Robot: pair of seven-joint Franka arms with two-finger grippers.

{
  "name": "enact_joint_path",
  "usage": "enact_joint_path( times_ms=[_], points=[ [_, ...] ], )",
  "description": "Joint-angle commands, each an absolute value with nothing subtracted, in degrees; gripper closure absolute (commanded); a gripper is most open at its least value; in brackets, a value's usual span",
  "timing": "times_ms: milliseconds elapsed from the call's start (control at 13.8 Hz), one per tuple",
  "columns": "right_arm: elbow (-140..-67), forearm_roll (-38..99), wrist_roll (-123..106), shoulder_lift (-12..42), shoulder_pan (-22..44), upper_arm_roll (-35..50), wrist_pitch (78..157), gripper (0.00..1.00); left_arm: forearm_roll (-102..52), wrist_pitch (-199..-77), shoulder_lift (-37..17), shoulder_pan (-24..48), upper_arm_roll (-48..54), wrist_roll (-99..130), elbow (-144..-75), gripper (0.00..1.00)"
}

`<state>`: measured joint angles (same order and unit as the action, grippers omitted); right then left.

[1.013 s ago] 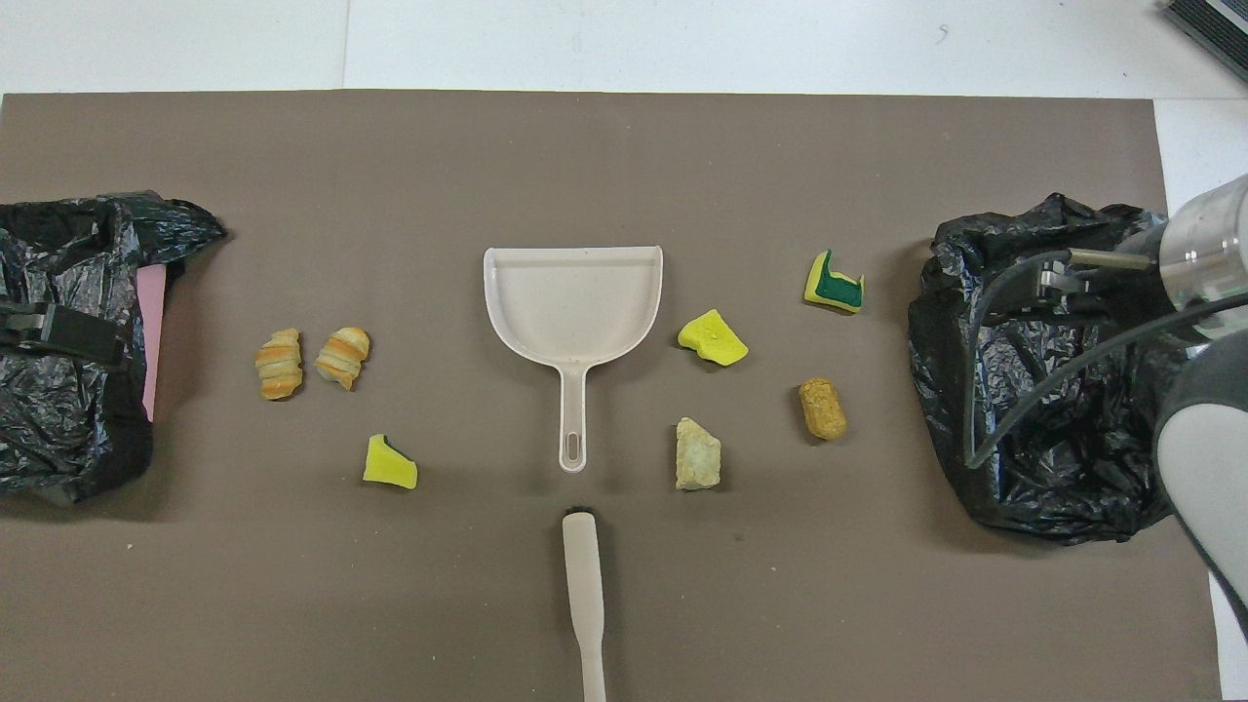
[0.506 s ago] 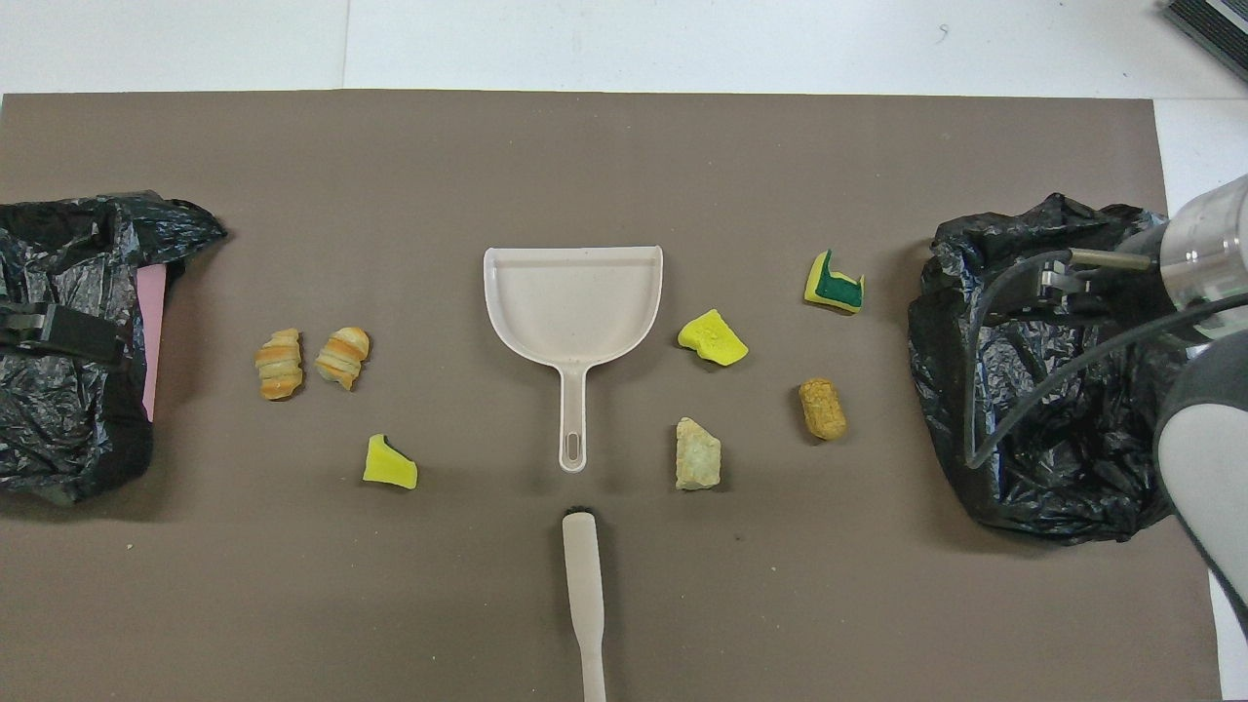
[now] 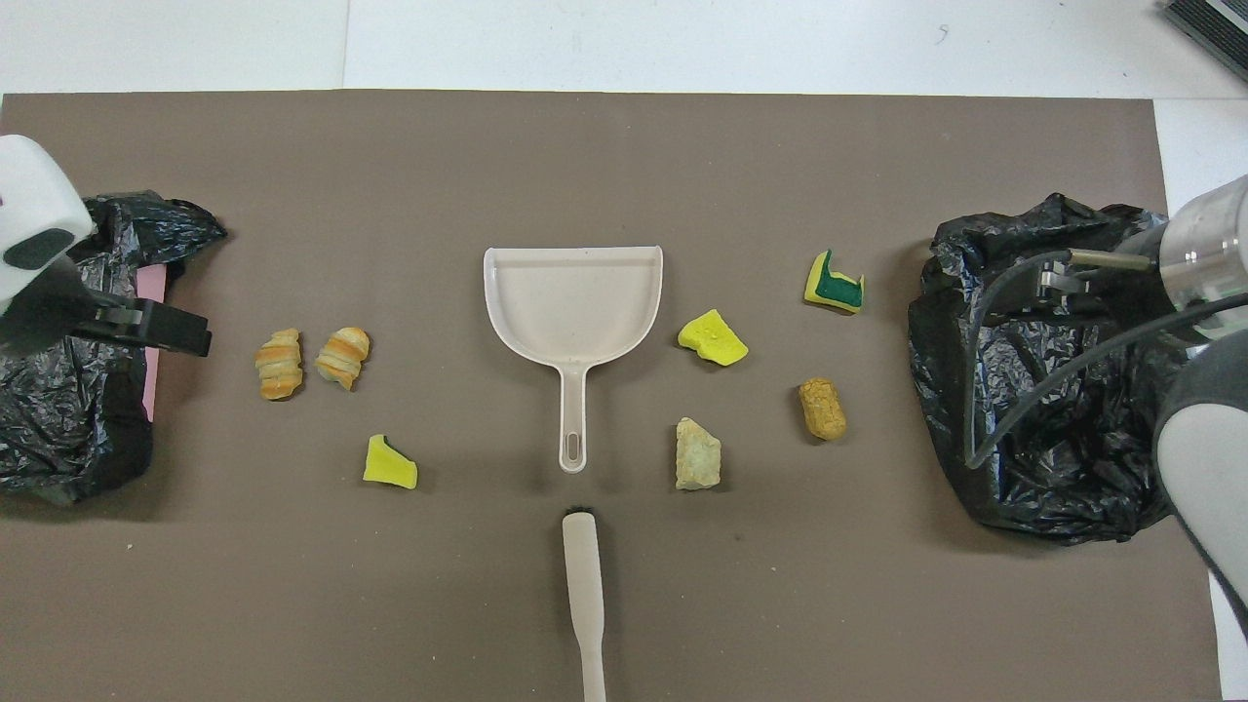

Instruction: Sweep and dump trash in bin

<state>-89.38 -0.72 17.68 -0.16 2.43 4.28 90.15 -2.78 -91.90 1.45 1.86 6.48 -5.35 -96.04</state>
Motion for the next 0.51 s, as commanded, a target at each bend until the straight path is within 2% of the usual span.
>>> enact_joint_path(
  times_ms=[0,217,434],
  points=[
    [-90.79,0.79,16.44,-1.32,1.32,4.57,92.01,0.0,-4.13,-98.41,7.09,6.93,5.8,-5.36,-107.88,0.0],
    [-90.97,0.7,16.17,-1.14,1.49,4.57,92.55,0.0,-7.56,-105.45,13.61,11.58,5.71,-5.19,-121.34,0.0],
    [-92.81,0.79,16.61,-0.71,2.02,4.66,97.63,0.0,-8.09,-109.24,14.86,17.11,5.71,-2.74,-127.78,0.0]
  ],
)
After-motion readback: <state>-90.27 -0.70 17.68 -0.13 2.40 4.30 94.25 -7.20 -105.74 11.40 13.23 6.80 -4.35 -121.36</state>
